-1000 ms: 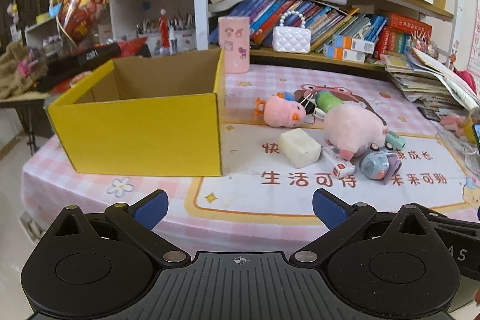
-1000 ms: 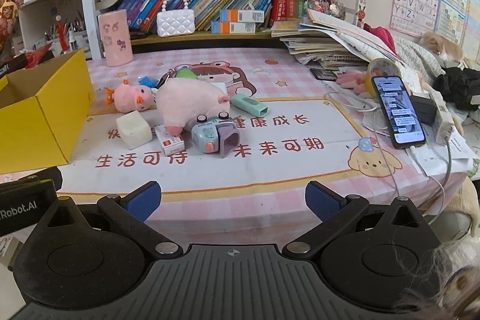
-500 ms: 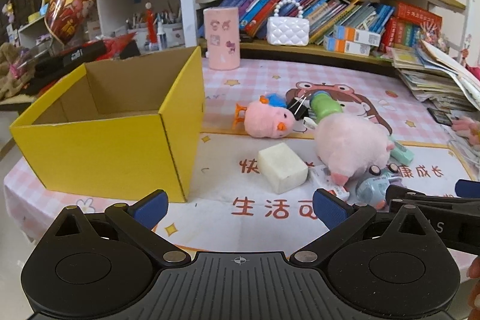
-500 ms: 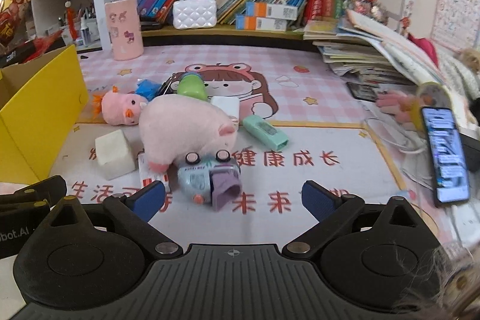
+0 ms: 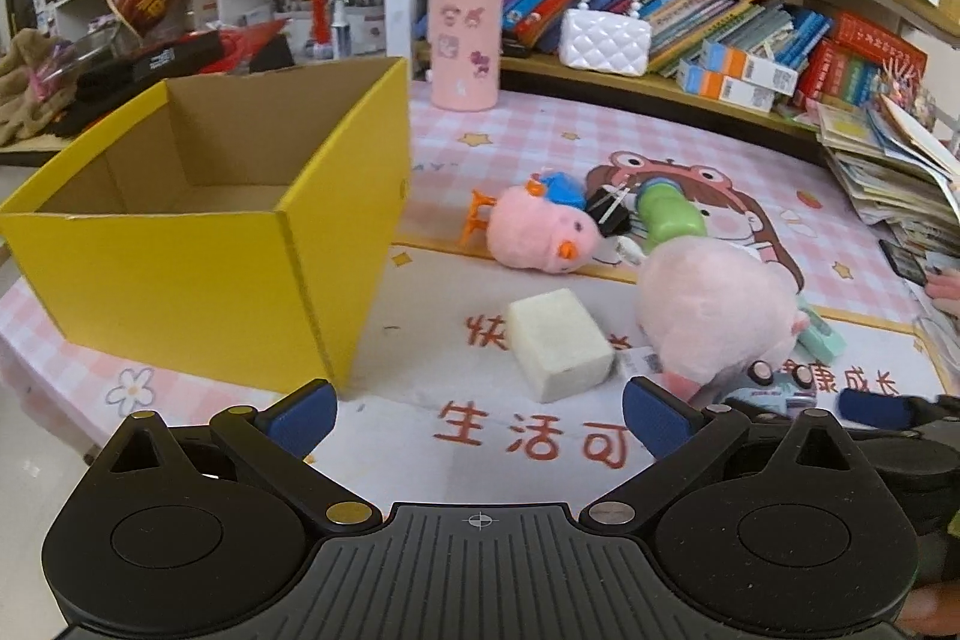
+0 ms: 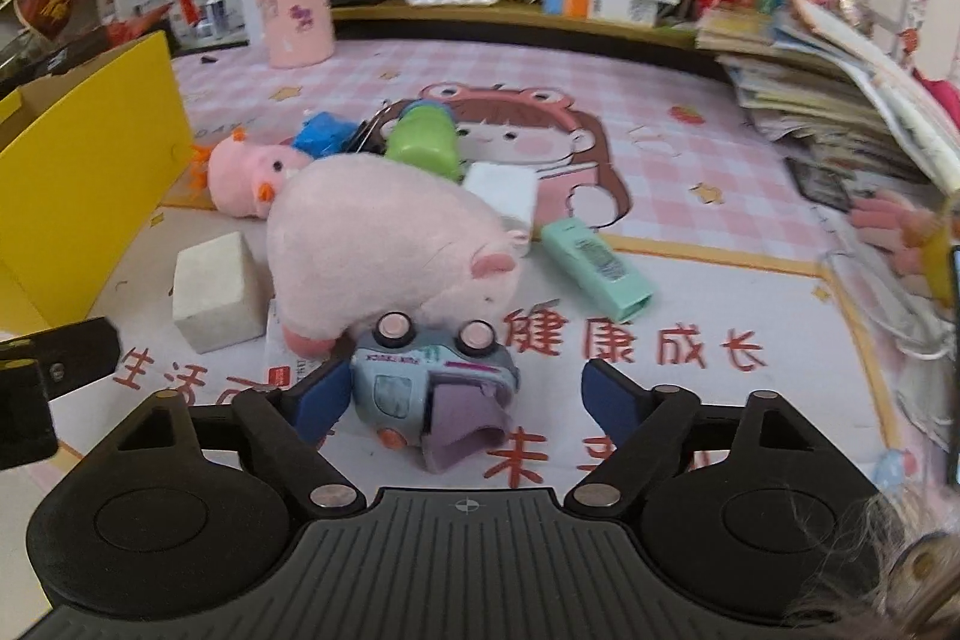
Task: Organize objects
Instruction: 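Grasp the white sponge block with the left tool while the right tool grasps the blue toy truck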
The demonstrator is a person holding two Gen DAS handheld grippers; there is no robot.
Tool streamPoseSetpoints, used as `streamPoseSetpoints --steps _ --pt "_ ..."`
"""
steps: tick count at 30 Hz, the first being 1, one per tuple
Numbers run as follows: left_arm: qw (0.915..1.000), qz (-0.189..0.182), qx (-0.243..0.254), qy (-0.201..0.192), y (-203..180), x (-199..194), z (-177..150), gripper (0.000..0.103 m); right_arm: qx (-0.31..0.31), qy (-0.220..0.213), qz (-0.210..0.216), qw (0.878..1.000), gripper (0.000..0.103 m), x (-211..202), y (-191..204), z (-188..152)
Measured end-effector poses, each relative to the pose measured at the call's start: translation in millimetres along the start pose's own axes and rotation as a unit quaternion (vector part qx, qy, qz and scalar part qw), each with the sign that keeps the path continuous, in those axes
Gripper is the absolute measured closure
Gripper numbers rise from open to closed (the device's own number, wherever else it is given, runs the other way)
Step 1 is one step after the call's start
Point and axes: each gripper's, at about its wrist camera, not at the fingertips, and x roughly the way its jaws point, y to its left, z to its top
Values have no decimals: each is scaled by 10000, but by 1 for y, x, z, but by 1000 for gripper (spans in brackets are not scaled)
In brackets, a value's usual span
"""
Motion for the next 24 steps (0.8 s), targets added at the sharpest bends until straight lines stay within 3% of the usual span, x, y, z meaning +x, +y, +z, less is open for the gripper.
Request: streamPoseSetpoints --steps 1,4,9,14,20,24 --pt "10000 -7 13 7 -2 2 1 1 20 60 70 10000 25 3 -1 1" --pt "9999 -75 63 72 -12 12 7 7 33 134 360 9993 42 8 -6 1" --pt "9992 -168 -50 360 -21 42 16 37 -93 44 391 9992 43 3 -13 5" --pt "9988 -104 -121 465 -32 67 25 38 -107 -41 463 9989 43 -9 -25 10" --pt "9974 -86 -348 622 -30 83 28 61 -397 -89 559 9976 43 -17 -22 6" --pt "9976 -229 -316 566 -25 65 24 63 -431 -80 578 9974 43 -21 -16 2"
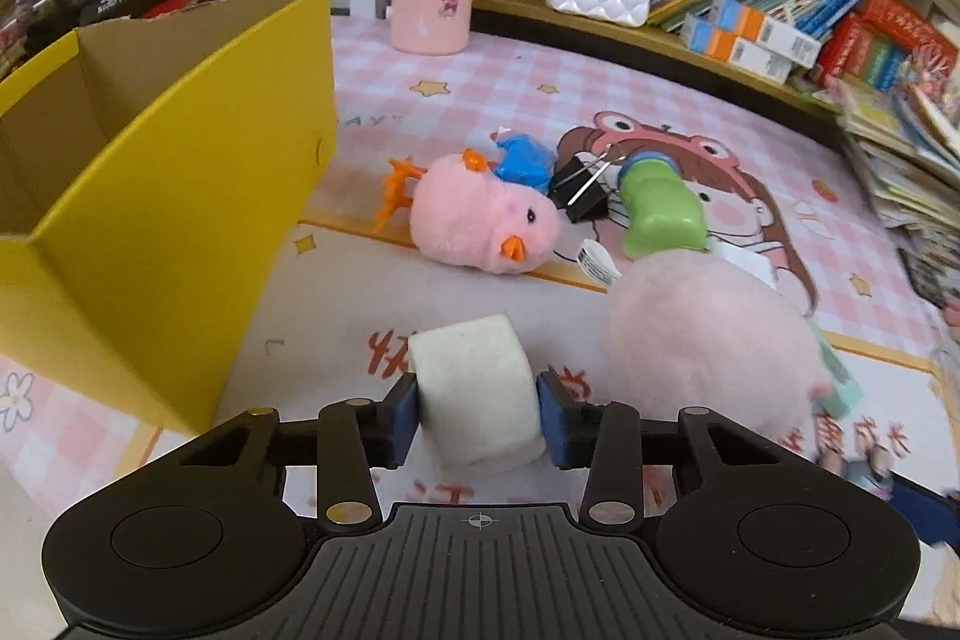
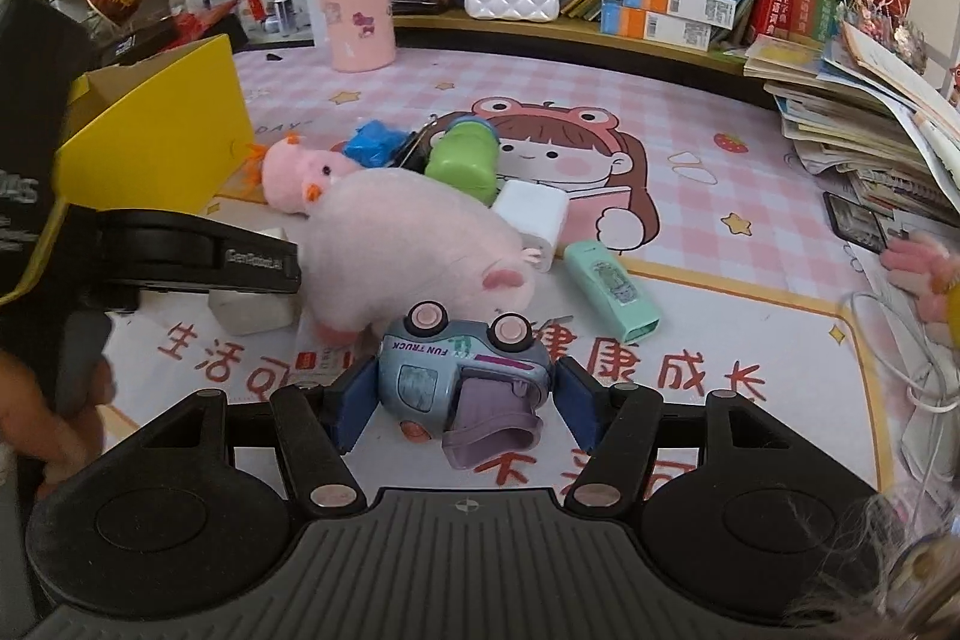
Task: Organize objects
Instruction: 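Grasp the white sponge block with the left tool while the right tool grasps the blue toy truck, then carry the sponge and truck into the yellow box and open both tools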
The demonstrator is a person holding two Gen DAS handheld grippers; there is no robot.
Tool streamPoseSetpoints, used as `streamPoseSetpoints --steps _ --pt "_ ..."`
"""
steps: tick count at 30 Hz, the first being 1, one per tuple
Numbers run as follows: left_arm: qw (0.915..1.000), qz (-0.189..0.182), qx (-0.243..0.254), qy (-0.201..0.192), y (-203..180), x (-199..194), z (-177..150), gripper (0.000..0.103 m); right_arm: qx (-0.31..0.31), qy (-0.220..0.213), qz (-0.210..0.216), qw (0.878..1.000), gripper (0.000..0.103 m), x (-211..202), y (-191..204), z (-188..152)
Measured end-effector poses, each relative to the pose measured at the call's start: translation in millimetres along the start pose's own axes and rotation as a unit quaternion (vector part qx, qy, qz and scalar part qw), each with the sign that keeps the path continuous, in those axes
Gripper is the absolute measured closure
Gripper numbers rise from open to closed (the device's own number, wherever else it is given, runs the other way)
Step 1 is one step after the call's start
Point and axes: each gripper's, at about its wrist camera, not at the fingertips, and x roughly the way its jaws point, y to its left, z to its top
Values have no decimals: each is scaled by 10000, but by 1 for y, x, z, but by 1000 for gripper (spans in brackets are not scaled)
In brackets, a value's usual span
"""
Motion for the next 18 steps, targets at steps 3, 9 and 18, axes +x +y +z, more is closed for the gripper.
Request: streamPoseSetpoints --steps 3,9,18 --pt "9998 -202 -42 -51 13 -21 -12 63 26 -14 -31 10000 43 -3 8 -2" --pt "9990 -436 -47 -51 48 -51 -35 63 223 11 -169 9996 43 -8 32 -6" --pt "9980 -495 -156 -361 128 -91 -51 63 165 -143 -179 9996 43 -29 111 -16"
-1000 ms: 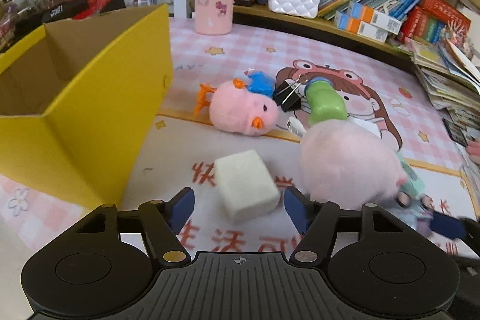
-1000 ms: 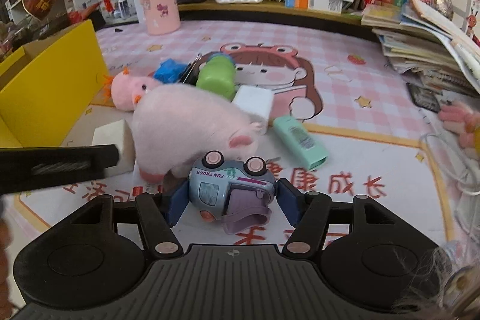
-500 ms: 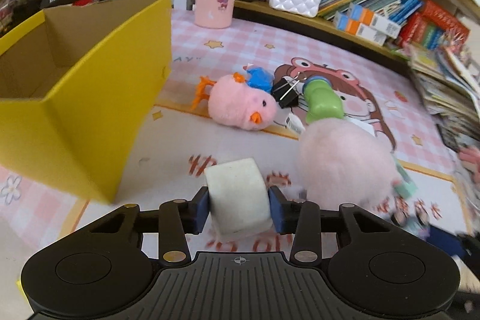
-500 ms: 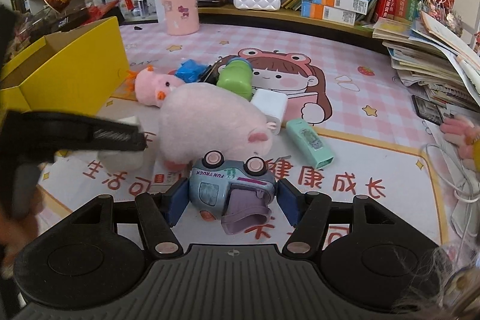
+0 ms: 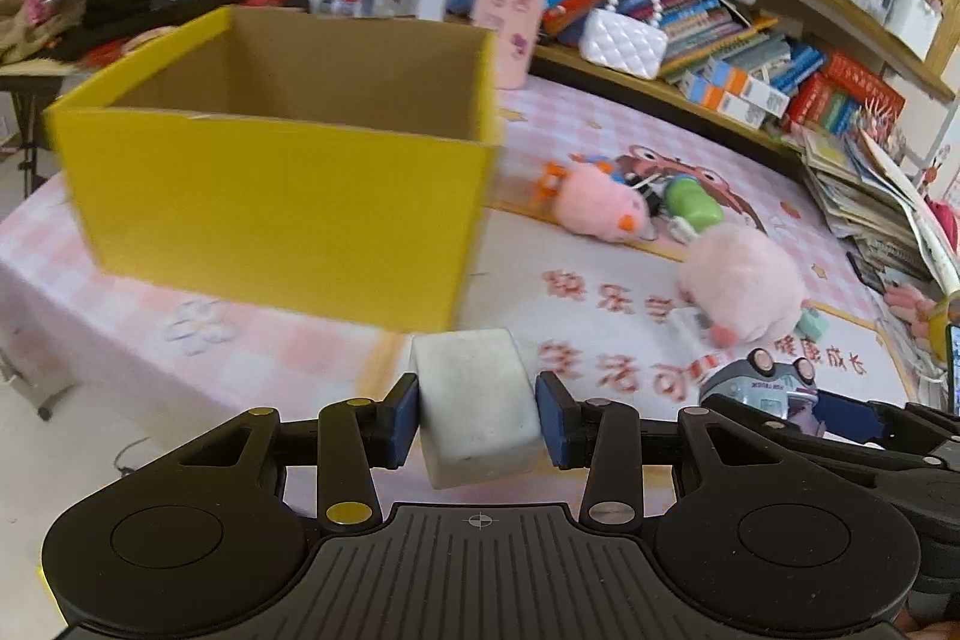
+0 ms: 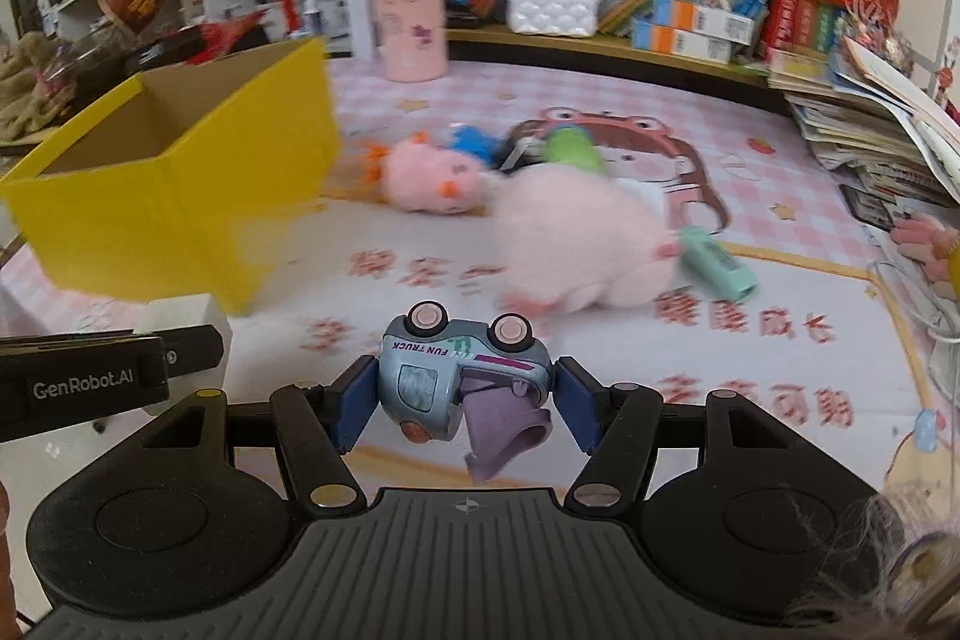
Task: Organize objects
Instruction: 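Carry the sponge and truck into the yellow box and open both tools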
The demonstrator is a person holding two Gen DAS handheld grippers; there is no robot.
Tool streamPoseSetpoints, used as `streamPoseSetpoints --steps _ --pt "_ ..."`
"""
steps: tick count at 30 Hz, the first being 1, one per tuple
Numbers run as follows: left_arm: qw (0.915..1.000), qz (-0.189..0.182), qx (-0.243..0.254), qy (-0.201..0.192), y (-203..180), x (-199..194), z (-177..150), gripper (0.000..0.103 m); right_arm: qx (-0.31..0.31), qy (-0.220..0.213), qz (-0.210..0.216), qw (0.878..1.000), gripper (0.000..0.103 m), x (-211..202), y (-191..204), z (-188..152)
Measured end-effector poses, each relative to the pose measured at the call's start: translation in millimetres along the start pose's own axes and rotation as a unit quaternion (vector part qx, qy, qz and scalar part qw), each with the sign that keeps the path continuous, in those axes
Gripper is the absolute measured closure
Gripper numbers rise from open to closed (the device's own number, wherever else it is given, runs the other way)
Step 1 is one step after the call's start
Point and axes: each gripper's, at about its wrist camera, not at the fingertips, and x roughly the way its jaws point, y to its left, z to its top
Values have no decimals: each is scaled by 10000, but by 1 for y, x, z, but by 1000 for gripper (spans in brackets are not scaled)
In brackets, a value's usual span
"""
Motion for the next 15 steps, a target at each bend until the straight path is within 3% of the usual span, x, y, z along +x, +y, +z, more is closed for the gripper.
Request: streamPoseSetpoints --steps 15 --pt "9998 43 79 -150 110 -66 -28 63 -187 -110 297 9993 43 -28 136 -38"
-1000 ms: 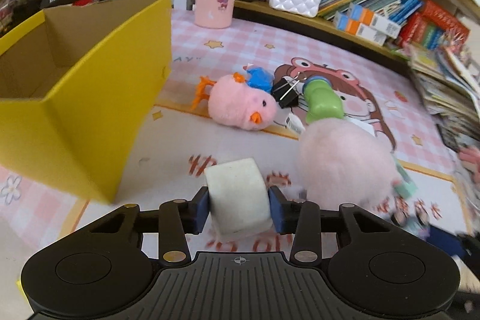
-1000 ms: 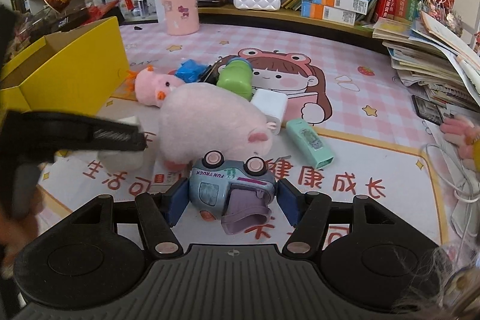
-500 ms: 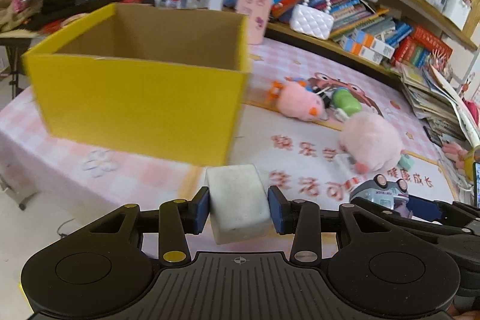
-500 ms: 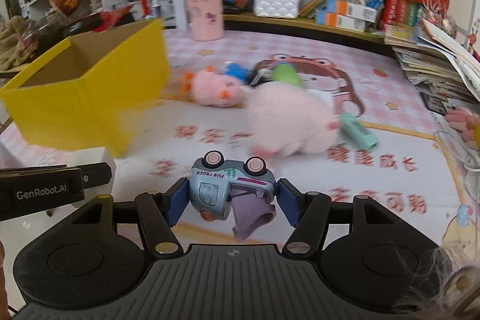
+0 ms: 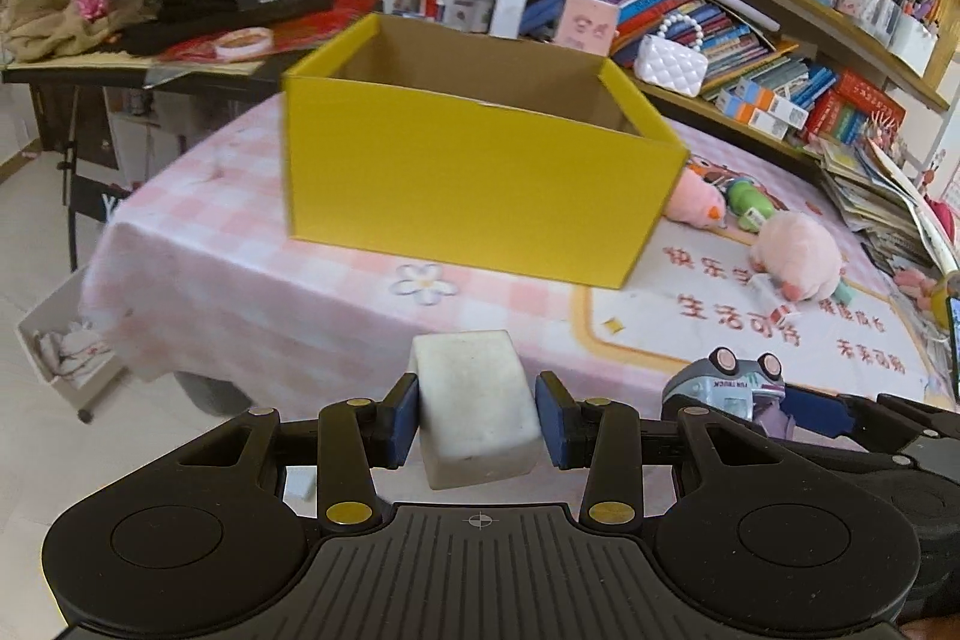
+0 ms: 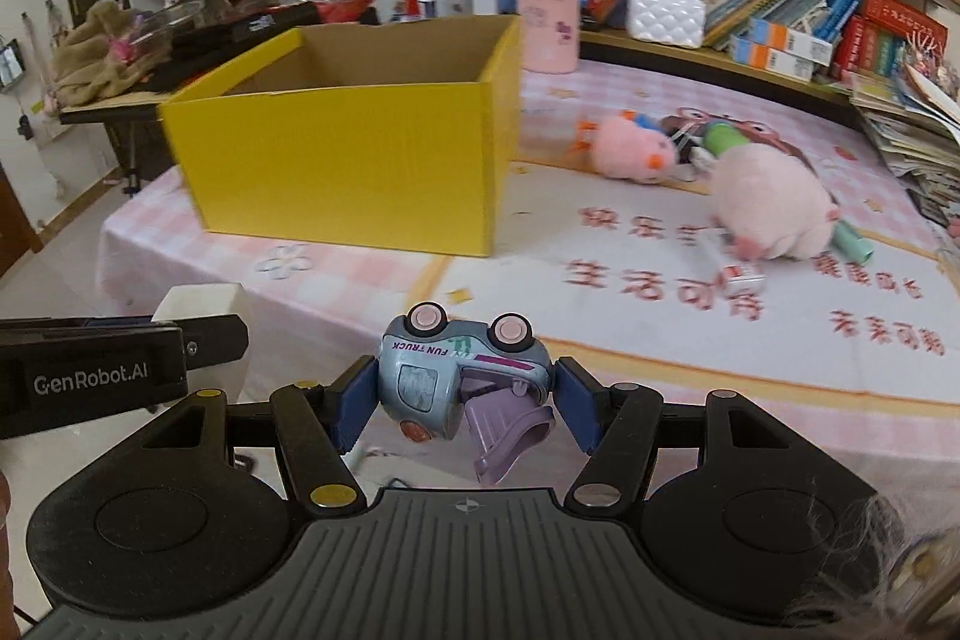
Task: Organize objects
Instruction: 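Carry the sponge and truck into the yellow box and open both tools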
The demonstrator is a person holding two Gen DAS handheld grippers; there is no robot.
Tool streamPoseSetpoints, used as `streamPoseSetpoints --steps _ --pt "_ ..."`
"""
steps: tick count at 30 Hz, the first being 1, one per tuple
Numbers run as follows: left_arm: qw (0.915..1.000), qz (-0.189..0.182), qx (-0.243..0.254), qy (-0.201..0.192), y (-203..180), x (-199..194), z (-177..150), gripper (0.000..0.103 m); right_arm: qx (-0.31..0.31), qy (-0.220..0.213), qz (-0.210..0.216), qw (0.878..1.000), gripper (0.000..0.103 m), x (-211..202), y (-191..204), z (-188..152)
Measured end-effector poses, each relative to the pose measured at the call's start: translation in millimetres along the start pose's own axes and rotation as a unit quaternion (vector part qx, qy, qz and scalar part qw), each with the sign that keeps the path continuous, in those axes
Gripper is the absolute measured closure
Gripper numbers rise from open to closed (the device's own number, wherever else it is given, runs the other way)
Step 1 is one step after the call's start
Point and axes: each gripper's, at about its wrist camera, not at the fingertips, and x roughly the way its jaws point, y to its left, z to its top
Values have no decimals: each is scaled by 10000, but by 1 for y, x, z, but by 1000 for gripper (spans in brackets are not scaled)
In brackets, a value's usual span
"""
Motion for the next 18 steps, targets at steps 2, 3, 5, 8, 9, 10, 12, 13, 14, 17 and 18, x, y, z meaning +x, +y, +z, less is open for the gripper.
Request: streamPoseSetpoints --steps 2,3,5,8,9,10,12,13,14,17,18 --pt "10000 29 -33 -37 11 -6 -1 63 8 -16 41 10000 42 -1 12 -2" --pt "10000 42 -49 -64 16 -10 -2 63 9 -18 66 10000 43 -2 17 -1" --pt "9999 70 -80 -131 24 -16 -2 63 -12 -26 91 10000 43 -4 26 0" --pt "9999 32 -62 -153 30 -21 -5 63 -74 -35 102 9999 42 -7 38 0" --pt "9999 9 -50 -143 31 -21 -5 63 -85 -41 98 9999 42 -7 40 0" --pt "9999 -22 -39 -134 33 -23 -6 63 -89 -41 95 9999 42 -8 42 -1" --pt "9999 -55 -42 -143 35 -24 -6 63 -93 -34 83 9999 42 -9 46 -1" --pt "9998 -65 -52 -162 36 -25 -6 63 -103 -30 77 9999 42 -9 47 -1" --pt "9998 -69 -64 -195 37 -26 -6 64 -114 -28 73 9999 42 -10 48 -1" --pt "9995 -69 -52 -293 39 -28 -4 64 -164 -39 58 9998 42 -10 51 1" --pt "9994 -71 -23 -328 38 -28 -3 64 -174 -44 48 9998 42 -9 52 2"
